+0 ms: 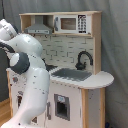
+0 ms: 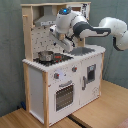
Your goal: Play with the kitchen
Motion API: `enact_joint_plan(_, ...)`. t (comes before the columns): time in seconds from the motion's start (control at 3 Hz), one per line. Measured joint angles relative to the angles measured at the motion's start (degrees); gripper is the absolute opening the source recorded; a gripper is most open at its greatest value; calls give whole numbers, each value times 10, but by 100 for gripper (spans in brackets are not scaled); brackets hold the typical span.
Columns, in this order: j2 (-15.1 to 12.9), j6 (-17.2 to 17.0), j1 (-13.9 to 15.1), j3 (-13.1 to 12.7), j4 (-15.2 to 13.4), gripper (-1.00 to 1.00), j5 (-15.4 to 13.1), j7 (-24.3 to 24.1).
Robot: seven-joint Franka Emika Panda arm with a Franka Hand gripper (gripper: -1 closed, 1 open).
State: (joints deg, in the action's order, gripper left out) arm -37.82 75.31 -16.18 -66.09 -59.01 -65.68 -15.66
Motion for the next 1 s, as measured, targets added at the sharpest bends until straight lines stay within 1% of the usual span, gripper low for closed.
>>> enact_joint_plan(0.67, 17, -77, -37, -19, -7, 100, -78, 20)
enact_joint_plan(1.0, 22, -116, -64, -24, -15, 100, -116, 30)
